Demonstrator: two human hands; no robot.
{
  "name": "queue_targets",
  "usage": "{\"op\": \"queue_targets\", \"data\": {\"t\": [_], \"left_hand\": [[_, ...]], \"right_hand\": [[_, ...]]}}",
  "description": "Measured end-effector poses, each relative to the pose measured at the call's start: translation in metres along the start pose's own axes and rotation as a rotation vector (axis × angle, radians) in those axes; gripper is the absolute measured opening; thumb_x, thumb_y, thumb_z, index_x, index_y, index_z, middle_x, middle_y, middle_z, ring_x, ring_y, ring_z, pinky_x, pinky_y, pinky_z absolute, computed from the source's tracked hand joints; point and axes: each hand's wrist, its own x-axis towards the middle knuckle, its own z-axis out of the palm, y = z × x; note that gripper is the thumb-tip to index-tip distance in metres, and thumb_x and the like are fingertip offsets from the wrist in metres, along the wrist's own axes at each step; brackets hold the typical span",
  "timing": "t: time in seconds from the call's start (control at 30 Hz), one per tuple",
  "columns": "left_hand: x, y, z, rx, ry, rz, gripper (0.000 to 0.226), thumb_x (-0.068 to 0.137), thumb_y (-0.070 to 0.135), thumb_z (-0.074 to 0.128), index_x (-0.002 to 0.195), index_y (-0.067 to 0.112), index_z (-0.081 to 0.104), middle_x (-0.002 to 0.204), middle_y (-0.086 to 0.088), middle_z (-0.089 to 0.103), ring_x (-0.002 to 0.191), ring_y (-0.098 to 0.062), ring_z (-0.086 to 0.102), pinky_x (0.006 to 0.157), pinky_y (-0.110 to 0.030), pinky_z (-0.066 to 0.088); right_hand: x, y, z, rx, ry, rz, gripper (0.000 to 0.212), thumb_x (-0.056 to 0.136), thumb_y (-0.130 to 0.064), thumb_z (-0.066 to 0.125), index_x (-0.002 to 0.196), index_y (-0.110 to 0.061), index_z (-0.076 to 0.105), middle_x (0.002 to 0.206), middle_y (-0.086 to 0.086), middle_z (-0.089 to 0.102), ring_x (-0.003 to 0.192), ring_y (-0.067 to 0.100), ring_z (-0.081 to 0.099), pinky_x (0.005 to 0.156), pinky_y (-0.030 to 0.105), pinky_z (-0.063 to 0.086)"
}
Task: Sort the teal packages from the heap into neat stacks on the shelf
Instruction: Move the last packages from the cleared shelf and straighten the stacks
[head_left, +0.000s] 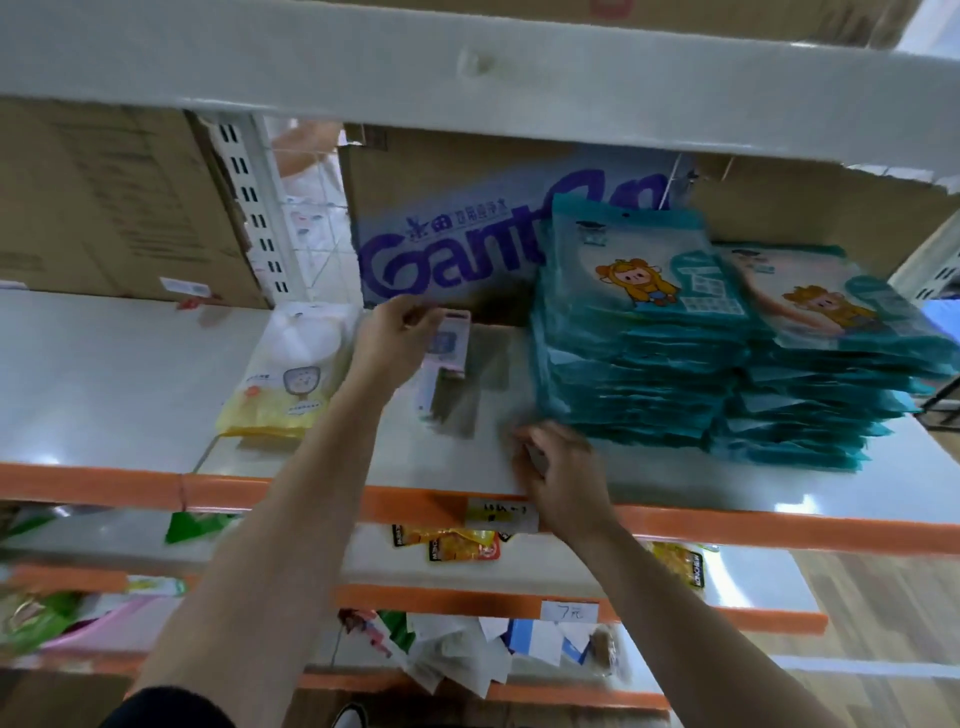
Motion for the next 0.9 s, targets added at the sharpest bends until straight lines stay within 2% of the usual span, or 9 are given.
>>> {"op": "queue_targets", "data": {"t": [0.1, 0.23, 0.33, 0.4, 0.53, 0.63, 0.7, 0.8, 0.9], "left_hand": [[-0.011, -0.032, -0.032, 0.071, 0.052, -0.005, 0.021, 0.098, 0.025, 0.054, 0.115, 0.018, 0.064, 0.102, 0.002, 0.063, 0.084, -0.008, 0.059, 0.071, -0.023, 0.048], [-0.01, -0.07, -0.079, 0.218, 0.083, 0.076, 0.024, 0.095, 0.018, 0.059, 0.117, 0.013, 0.065, 0.106, 0.0, 0.065, 0.095, -0.01, 0.06, 0.074, -0.011, 0.04], [-0.004, -0.092, -0.112, 0.24, 0.154, 0.035, 0.03, 0.093, 0.021, 0.061, 0.121, 0.012, 0.066, 0.114, -0.002, 0.068, 0.101, -0.013, 0.061, 0.082, -0.02, 0.043], [0.003, -0.108, -0.129, 0.262, 0.181, 0.024, 0.032, 0.092, 0.023, 0.062, 0.123, 0.013, 0.065, 0.12, -0.004, 0.067, 0.107, -0.019, 0.061, 0.087, -0.027, 0.044], [0.021, -0.132, -0.146, 0.305, 0.138, -0.065, 0.047, 0.093, 0.028, 0.061, 0.135, 0.01, 0.054, 0.134, -0.008, 0.059, 0.119, -0.024, 0.056, 0.092, -0.032, 0.044], [0.028, -0.145, -0.148, 0.184, 0.002, -0.176, 0.057, 0.094, 0.033, 0.06, 0.143, 0.012, 0.041, 0.131, 0.0, 0.053, 0.114, -0.018, 0.055, 0.076, -0.023, 0.049], [0.033, -0.157, -0.147, 0.039, -0.102, -0.23, 0.053, 0.093, 0.033, 0.061, 0.139, 0.014, 0.044, 0.125, 0.002, 0.056, 0.097, -0.016, 0.062, 0.064, -0.025, 0.054], [0.041, -0.167, -0.147, 0.04, -0.179, -0.194, 0.031, 0.092, 0.03, 0.062, 0.117, 0.014, 0.053, 0.103, -0.004, 0.065, 0.085, -0.021, 0.066, 0.063, -0.032, 0.058], [0.049, -0.169, -0.145, 0.006, -0.227, -0.16, 0.03, 0.093, 0.029, 0.061, 0.119, 0.019, 0.05, 0.101, 0.0, 0.062, 0.083, -0.014, 0.063, 0.057, -0.023, 0.054]], "right_hand": [[0.015, -0.025, 0.021, 0.09, 0.005, -0.032, 0.03, 0.091, -0.028, 0.048, 0.1, -0.009, 0.071, 0.093, 0.003, 0.067, 0.084, 0.011, 0.061, 0.074, 0.029, 0.053], [0.035, -0.064, 0.048, 0.135, 0.012, -0.058, 0.02, 0.091, -0.019, 0.054, 0.101, -0.013, 0.07, 0.094, -0.002, 0.065, 0.085, 0.005, 0.057, 0.075, 0.019, 0.049], [0.053, -0.091, 0.072, 0.198, -0.004, -0.013, 0.018, 0.093, -0.013, 0.056, 0.106, -0.013, 0.069, 0.1, -0.002, 0.065, 0.091, 0.004, 0.057, 0.081, 0.02, 0.05], [0.067, -0.108, 0.089, 0.216, -0.065, 0.038, 0.022, 0.095, -0.014, 0.054, 0.113, -0.013, 0.067, 0.108, 0.0, 0.064, 0.098, 0.007, 0.058, 0.088, 0.026, 0.052], [0.094, -0.132, 0.119, 0.2, -0.218, 0.186, 0.033, 0.099, -0.018, 0.049, 0.131, -0.014, 0.057, 0.129, 0.004, 0.059, 0.117, 0.015, 0.055, 0.101, 0.036, 0.047], [0.109, -0.139, 0.136, 0.181, -0.234, 0.293, 0.035, 0.1, -0.02, 0.048, 0.134, -0.016, 0.054, 0.13, 0.004, 0.059, 0.118, 0.015, 0.055, 0.101, 0.037, 0.047], [0.117, -0.139, 0.143, 0.185, -0.233, 0.389, 0.035, 0.1, -0.021, 0.047, 0.135, -0.017, 0.053, 0.131, 0.004, 0.059, 0.118, 0.015, 0.055, 0.097, 0.029, 0.046], [0.125, -0.141, 0.152, 0.207, -0.188, 0.497, 0.038, 0.101, -0.024, 0.046, 0.138, -0.017, 0.052, 0.135, 0.002, 0.057, 0.122, 0.015, 0.052, 0.089, 0.02, 0.037], [0.129, -0.148, 0.159, 0.268, -0.166, 0.557, 0.04, 0.102, -0.026, 0.044, 0.14, -0.016, 0.049, 0.136, 0.002, 0.056, 0.117, 0.011, 0.051, 0.086, 0.016, 0.037]]}}
